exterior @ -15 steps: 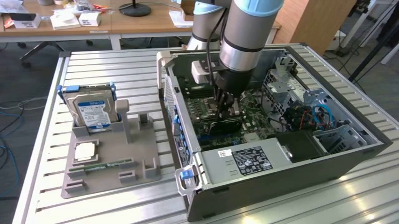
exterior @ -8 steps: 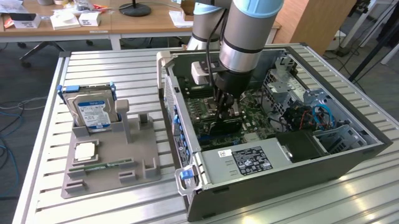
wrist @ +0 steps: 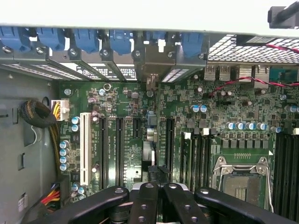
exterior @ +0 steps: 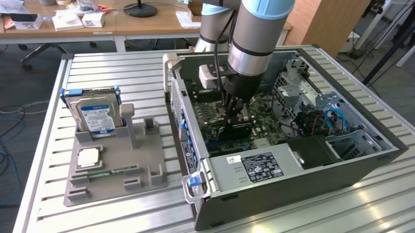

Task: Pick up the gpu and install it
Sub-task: 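Press down on the gpu until it lock into place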

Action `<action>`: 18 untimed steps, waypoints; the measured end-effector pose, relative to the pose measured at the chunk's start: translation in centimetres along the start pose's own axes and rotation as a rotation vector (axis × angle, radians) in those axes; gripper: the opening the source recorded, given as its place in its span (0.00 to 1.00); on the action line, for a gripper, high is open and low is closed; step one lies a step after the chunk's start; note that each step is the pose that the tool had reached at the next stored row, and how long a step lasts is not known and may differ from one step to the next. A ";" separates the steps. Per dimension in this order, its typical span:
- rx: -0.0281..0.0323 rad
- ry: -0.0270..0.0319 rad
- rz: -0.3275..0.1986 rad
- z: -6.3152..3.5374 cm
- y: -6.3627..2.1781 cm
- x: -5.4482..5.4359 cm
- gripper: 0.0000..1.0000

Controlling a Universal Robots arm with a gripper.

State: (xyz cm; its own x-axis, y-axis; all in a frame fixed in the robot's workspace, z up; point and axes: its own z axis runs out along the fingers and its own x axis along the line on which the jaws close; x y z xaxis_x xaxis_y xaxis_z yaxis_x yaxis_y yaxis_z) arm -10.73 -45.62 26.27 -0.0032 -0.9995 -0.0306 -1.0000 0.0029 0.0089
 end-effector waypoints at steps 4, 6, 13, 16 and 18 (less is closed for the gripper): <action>0.0000 0.0000 0.000 0.08 0.01 0.0 0.10; 0.0000 0.0001 0.000 0.08 0.02 0.0 0.10; 0.0000 0.0000 0.000 0.16 0.04 0.0 0.10; 0.0001 -0.0002 0.000 0.19 0.05 0.0 0.10; 0.0001 -0.0009 0.000 0.21 0.05 0.0 0.10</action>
State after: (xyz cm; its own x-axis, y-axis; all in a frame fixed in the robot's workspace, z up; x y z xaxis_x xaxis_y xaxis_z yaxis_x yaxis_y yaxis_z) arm -10.78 -45.62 26.06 -0.0032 -0.9995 -0.0315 -1.0000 0.0029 0.0087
